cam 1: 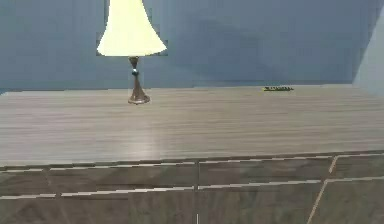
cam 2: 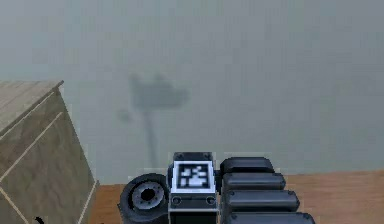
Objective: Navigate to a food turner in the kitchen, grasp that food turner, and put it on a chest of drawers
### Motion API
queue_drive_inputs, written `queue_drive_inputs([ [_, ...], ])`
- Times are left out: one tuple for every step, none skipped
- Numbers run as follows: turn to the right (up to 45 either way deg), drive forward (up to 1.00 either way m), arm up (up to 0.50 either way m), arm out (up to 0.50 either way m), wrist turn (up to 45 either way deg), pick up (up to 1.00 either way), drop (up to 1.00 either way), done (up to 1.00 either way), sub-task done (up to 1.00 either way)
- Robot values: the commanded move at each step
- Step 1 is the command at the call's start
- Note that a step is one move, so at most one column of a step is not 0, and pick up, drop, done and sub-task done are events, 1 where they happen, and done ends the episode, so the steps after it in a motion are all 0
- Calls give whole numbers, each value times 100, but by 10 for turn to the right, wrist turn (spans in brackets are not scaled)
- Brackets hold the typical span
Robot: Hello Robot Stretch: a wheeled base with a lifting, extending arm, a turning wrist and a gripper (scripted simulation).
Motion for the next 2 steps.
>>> queue_drive_inputs([
  [450, 0, 0, 0, 0, 0, 0, 0, 0],
  [-450, 0, 0, 0, 0, 0, 0, 0, 0],
])
